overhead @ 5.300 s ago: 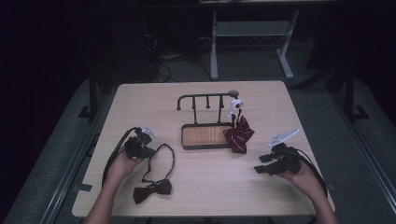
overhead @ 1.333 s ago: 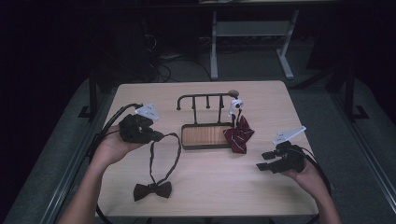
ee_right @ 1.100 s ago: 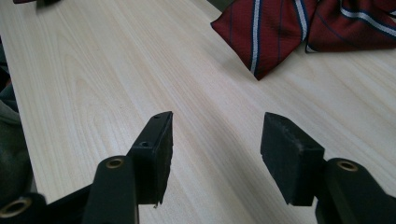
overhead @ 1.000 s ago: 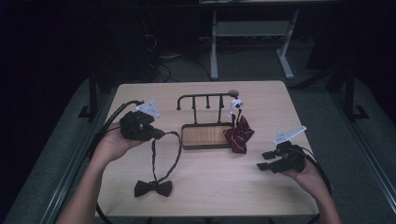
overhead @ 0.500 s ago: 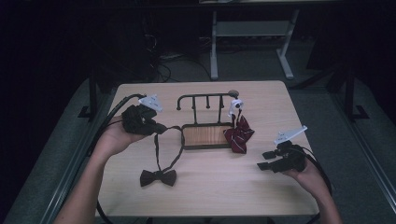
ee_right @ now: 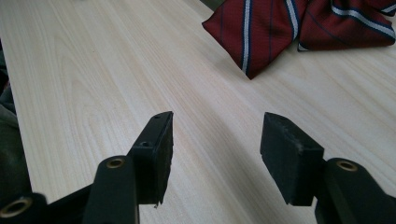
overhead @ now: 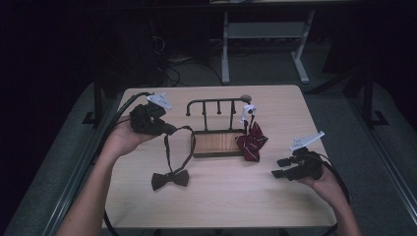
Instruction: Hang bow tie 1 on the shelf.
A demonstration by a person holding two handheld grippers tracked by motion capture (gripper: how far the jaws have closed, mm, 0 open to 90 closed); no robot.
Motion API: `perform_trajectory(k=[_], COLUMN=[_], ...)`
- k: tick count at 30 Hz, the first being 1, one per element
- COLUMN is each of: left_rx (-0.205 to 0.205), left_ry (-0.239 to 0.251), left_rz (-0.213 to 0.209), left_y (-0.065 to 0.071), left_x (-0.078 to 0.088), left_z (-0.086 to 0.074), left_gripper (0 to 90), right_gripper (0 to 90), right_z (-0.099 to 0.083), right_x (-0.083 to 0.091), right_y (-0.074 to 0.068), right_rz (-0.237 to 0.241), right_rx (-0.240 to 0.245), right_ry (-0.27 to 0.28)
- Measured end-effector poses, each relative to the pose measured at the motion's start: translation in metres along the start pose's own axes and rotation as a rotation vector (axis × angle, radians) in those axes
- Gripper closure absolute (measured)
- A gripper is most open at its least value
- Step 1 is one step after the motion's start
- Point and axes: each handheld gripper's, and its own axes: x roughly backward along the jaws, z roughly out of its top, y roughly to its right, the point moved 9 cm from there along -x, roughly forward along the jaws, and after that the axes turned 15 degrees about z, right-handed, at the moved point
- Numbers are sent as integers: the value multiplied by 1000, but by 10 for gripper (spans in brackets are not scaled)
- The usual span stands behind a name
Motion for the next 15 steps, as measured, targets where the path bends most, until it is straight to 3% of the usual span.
perform_trajectory(k=[15], left_rx=[-16], left_ry=[-19], left_rz=[30], left_y=[-12], left_x=[6], left_z=[19], left_gripper=[900], right_gripper=[439], right_z=[4], right_x=[0], right_y=[-1], right_rz=[-5], right_rx=[5], right_ry=[0])
